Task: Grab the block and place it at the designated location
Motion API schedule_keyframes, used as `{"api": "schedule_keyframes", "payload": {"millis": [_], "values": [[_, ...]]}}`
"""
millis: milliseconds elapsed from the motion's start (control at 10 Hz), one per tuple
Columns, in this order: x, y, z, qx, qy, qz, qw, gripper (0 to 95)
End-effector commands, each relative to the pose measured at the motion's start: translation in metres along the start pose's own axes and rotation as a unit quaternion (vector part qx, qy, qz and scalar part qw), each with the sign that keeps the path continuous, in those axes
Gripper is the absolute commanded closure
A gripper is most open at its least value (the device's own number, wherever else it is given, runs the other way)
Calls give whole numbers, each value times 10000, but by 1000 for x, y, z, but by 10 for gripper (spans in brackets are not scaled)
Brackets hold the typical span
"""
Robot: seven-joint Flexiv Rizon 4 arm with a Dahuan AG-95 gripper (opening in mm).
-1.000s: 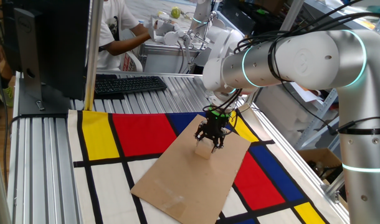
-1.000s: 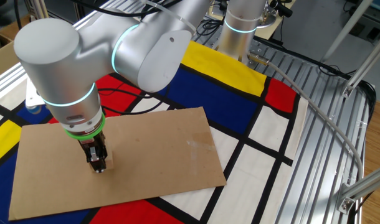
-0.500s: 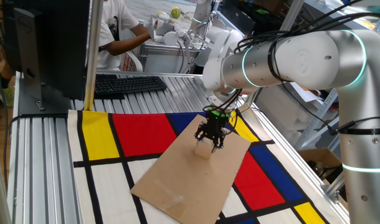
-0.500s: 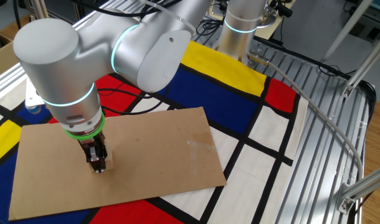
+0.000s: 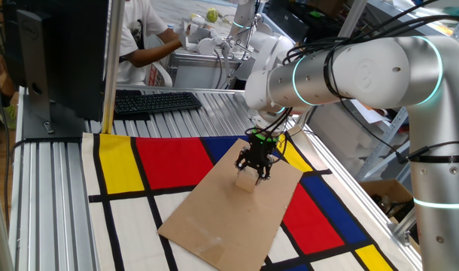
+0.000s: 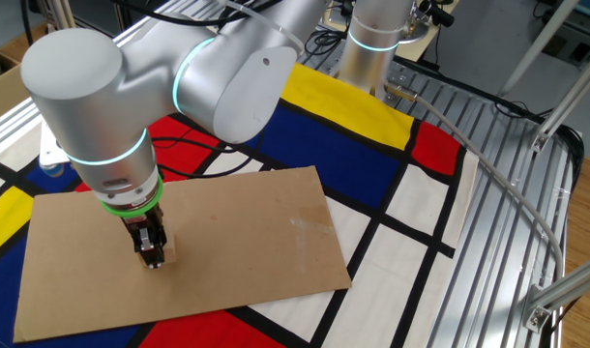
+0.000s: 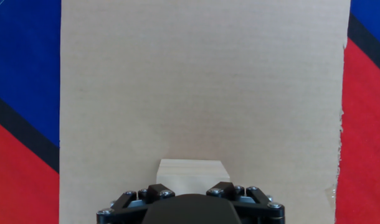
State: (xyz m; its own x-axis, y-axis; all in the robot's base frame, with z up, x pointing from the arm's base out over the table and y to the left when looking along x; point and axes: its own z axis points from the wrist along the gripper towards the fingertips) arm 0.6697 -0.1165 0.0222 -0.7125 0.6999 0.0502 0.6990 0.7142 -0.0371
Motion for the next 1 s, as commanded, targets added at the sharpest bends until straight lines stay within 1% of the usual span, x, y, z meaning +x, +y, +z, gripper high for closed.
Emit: {"api": "schedule_keyframes", "payload": {"millis": [100,200,300,400,700,900,1000], "values": [[0,0,0,1,1,-1,10000,570],[0,0,0,1,1,-1,10000,570],[0,0,0,-83,111,32,9999,570],[0,0,0,-85,108,31,9999,0],[0,0,0,-84,99,26,9999,0],[0,0,0,-141,114,32,9998,0],[0,0,1,-158,116,34,9998,190]]}}
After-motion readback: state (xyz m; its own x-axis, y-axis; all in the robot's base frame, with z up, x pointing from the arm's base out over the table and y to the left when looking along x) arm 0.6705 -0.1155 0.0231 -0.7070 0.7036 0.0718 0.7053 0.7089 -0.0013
